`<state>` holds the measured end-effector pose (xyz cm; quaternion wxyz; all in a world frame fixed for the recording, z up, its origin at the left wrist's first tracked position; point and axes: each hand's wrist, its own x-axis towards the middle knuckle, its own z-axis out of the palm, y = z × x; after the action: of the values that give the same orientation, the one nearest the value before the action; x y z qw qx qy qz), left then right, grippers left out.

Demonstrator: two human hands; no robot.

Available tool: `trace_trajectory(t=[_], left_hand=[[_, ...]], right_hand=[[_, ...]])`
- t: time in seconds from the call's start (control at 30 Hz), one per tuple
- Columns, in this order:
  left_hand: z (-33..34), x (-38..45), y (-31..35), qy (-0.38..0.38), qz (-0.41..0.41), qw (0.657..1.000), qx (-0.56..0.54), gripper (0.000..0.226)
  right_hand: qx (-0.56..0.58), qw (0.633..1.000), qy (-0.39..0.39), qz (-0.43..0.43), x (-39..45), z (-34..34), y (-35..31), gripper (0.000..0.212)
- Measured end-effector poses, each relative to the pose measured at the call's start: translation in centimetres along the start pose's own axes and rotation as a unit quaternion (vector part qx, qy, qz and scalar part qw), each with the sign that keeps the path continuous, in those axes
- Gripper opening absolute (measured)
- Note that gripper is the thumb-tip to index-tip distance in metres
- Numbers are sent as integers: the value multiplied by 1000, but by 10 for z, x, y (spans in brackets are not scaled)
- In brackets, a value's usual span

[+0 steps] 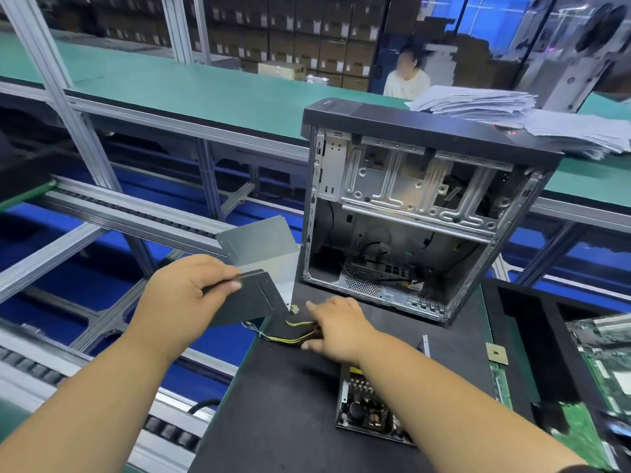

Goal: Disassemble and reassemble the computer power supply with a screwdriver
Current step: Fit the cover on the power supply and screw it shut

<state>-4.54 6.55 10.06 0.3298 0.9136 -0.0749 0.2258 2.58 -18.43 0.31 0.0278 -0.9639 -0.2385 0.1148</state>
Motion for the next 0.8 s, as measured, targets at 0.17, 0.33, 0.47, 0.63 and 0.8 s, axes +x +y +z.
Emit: trace_trajectory(t=[0.17, 0.33, 0.47, 0.63, 0.8], left_hand=[[11, 10, 18, 18, -109, 973, -202, 20], [39, 23, 48, -16, -197, 883, -425, 19], [66, 26, 75, -62, -222, 778, -584, 27], [91, 23, 114, -69, -253, 686, -679, 45], [105, 21, 140, -94, -255, 680, -681, 30]], right_hand=[[264, 953, 100, 109, -24, -34, 38, 55], [464, 856, 136, 183, -70, -63, 54, 38], [534, 807, 151, 201, -107, -77, 59, 45], [565, 783, 163, 201, -147, -86, 73, 49], [576, 766, 203, 200, -172, -88, 90, 49]])
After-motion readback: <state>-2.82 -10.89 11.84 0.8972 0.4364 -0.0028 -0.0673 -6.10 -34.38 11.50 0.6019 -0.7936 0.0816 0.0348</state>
